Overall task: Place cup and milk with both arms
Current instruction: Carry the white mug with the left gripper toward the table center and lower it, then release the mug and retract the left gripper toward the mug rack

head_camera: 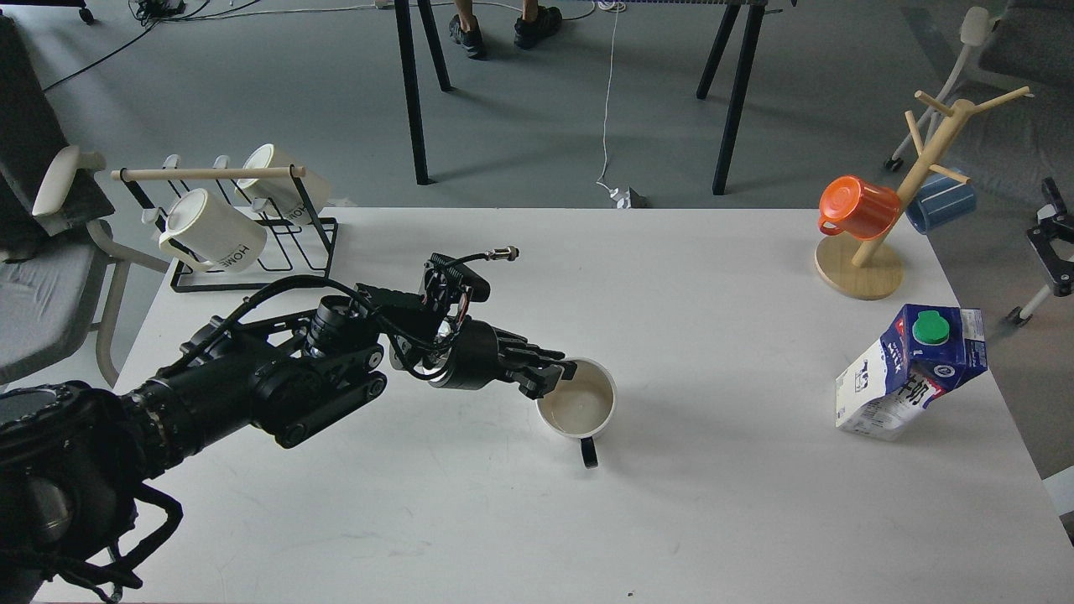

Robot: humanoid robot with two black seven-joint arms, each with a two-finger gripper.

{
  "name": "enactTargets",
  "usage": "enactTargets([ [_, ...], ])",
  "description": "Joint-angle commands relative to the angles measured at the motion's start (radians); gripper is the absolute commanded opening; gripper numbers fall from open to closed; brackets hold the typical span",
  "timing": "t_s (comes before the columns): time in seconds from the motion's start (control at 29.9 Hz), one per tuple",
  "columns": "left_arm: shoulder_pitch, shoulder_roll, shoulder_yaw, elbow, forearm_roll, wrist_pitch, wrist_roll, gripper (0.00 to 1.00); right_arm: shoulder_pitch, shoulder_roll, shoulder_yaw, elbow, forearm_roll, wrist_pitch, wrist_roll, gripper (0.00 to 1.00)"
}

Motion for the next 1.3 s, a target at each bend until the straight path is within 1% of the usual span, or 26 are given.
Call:
enactTargets([
  [0.0, -0.001, 0.006, 0.0, -0.002, -0.062, 0.0, 0.0, 0.55, -0.002, 0.0, 0.002, 0.001, 0.0, 0.0, 0.0, 0.98],
  [0.07, -0.004, 0.011, -0.002, -0.006, -0.094, -0.005, 0.0, 0.7, -0.002, 0.0, 0.002, 0.001, 0.0, 0.0, 0.0, 0.98],
  [0.1, -0.004, 0.014, -0.002, -0.006, -0.109, -0.004, 0.0, 0.8, -0.002, 0.0, 0.002, 0.001, 0.0, 0.0, 0.0, 0.98],
  [0.13, -0.004, 0.017, -0.002, -0.009, -0.124, -0.005, 0.0, 0.84, -0.002, 0.0, 0.002, 0.001, 0.0, 0.0, 0.0, 0.98],
  [0.17, -0.005, 0.021, -0.002, -0.012, -0.141, -0.008, 0.0, 0.85, -0.002, 0.0, 0.003, 0.001, 0.0, 0.0, 0.0, 0.98],
  [0.23, -0.007, 0.034, -0.006, -0.015, -0.177, -0.011, 0.0, 0.92, -0.002, 0.0, 0.005, 0.001, 0.0, 0.0, 0.0, 0.98],
  [0.27, -0.007, 0.043, -0.015, -0.021, -0.198, -0.014, 0.0, 0.94, -0.002, 0.0, 0.008, 0.002, 0.0, 0.0, 0.0, 0.98],
  [0.33, -0.007, 0.063, -0.043, -0.04, -0.247, -0.029, 0.0, 0.95, -0.002, 0.0, 0.014, 0.008, 0.001, 0.0, 0.0, 0.98],
  [0.37, -0.007, 0.077, -0.064, -0.054, -0.285, -0.055, 0.0, 0.95, -0.002, 0.0, 0.02, 0.016, 0.001, 0.0, 0.0, 0.98],
  [0.4, -0.008, 0.089, -0.084, -0.064, -0.325, -0.086, 0.0, 0.95, -0.002, -0.002, 0.026, 0.022, 0.001, 0.0, 0.0, 0.98],
  [0.47, -0.008, 0.113, -0.152, -0.075, -0.435, -0.176, 0.0, 0.96, -0.002, -0.006, 0.043, 0.025, 0.003, 0.0, 0.0, 0.98],
  [0.57, -0.008, 0.127, -0.262, -0.074, -0.636, -0.176, 0.0, 0.96, -0.002, -0.024, 0.052, 0.027, 0.05, 0.0, 0.0, 0.97],
  [0.63, -0.007, 0.144, -0.317, -0.066, -0.779, -0.176, 0.0, 0.96, -0.008, -0.069, 0.041, 0.04, 0.147, 0.0, 0.0, 0.98],
  [0.77, -0.001, 0.236, -0.335, -0.064, -1.055, -0.176, 0.0, 0.96, -0.098, -0.12, 0.043, 0.073, 0.305, 0.0, 0.0, 0.98],
  [0.87, 0.028, 0.285, -0.327, -0.061, -1.253, -0.176, 0.0, 0.96, -0.211, -0.159, 0.041, 0.082, 0.426, 0.0, 0.0, 0.98],
  [1.0, 0.099, 0.314, -0.338, -0.068, -1.3, -0.176, 0.0, 0.98, -0.391, -0.175, 0.041, 0.093, 0.524, 0.0, 0.0, 0.98],
  [1.14, 0.131, 0.319, -0.338, -0.068, -1.301, -0.176, 0.0, 0.98, -0.527, -0.172, 0.038, 0.096, 0.549, 0.0, 0.0, 0.98],
  [1.2, 0.136, 0.319, -0.338, -0.068, -1.301, -0.176, 0.0, 0.98, -0.575, -0.155, 0.026, 0.096, 0.538, 0.0, 0.0, 0.98],
  [1.27, 0.136, 0.318, -0.338, -0.068, -1.301, -0.176, 0.0, 0.98, -0.584, -0.099, -0.011, 0.083, 0.526, 0.0, 0.0, 0.99],
])
